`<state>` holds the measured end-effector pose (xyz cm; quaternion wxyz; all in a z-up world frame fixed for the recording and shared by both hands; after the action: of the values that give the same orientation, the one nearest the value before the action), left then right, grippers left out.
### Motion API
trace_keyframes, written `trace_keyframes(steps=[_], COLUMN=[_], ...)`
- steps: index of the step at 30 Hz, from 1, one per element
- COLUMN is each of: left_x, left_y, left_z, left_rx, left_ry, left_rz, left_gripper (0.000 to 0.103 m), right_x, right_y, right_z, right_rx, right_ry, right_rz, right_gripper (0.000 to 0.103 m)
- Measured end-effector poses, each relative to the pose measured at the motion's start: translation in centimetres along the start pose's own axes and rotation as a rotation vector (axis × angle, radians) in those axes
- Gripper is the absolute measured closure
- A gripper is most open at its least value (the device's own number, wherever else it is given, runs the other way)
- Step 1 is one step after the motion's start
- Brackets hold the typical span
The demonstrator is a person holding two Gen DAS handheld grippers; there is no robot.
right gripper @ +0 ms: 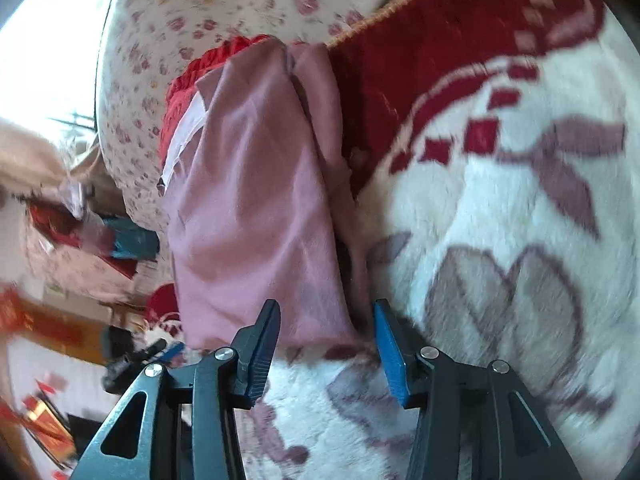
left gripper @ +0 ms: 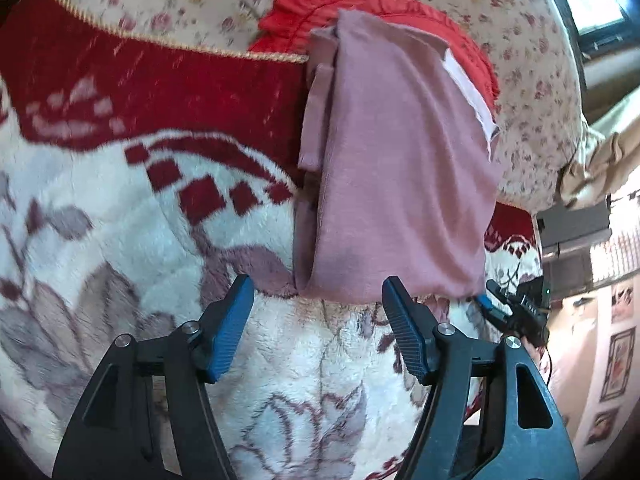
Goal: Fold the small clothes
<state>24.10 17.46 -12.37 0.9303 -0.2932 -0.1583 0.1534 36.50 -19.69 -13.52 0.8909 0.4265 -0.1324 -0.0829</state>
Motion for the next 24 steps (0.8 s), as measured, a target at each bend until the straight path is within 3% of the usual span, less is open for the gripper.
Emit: trace_keyframes(steps=[8, 13, 14, 15, 17, 18, 20, 21, 24], left_x=[-0.4, 1.5, 1.7, 1.7, 1.7, 1.7, 1.6, 1.5, 1.6], left_y=[-1.3, -1.1, -1.1, -1.0, -1.1, -1.1, -0.7, -0.7, -1.3], left_z=[-3.5, -4.1, -4.1, -4.1, -4.0, -4.0, -3.9, -4.1, -3.8], left_rx=[-0.100, -0.148, -0.164, -0.178, -0.186, -0.176, -0.144, -0.137, -0.116], left_ry=[0.050, -0.011, -0.018, -0.023, -0.027, -0.036, -0.047, -0.041, -0.054], left_rz=[0.100, 0.158, 0.168, 0.173, 0.163, 0.162, 0.156, 0.148, 0.098], left_gripper=[0.036, 0.035, 0.035, 0.035, 0.037, 0.041, 0.069, 0.078, 0.087], right_x=[-0.7, -0.1, 0.2, 0.3, 0.8, 0.9, 0.8, 0.7, 0.6], right_y=[0.4, 0.9, 1.1, 1.4, 1.6, 1.6, 1.2, 1.0, 1.2], right_z=[-0.2, -0.1, 0.0, 0.0, 0.1, 0.0, -0.4, -0.5, -0.6], right_rx=[-0.049, -0.036, -0.007, 0.022, 0.020, 0.018, 0.008, 0.008, 0.018], right_ry=[0.011, -0.047, -0.061, -0.067, -0.095, -0.101, -0.094, -0.092, -0.088], right_rz=[-0.033, -0.051, -0.055, -0.057, -0.045, -0.042, -0.060, -0.065, -0.044], right_gripper=[0.057, 0.058, 0.060, 0.069, 0.077, 0.082, 0.084, 0.084, 0.084])
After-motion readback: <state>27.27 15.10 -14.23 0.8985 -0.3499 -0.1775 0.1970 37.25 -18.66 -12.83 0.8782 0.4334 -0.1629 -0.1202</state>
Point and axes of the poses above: each gripper's, at about its wrist camera, not at the fingertips, and z roughly against the way its jaws point, y to its left, x to its top, the point moved 10 cm from there along -z, roughly the way its jaws point, and after that the axes turned 2 degrees about y, right-handed, at the moved point
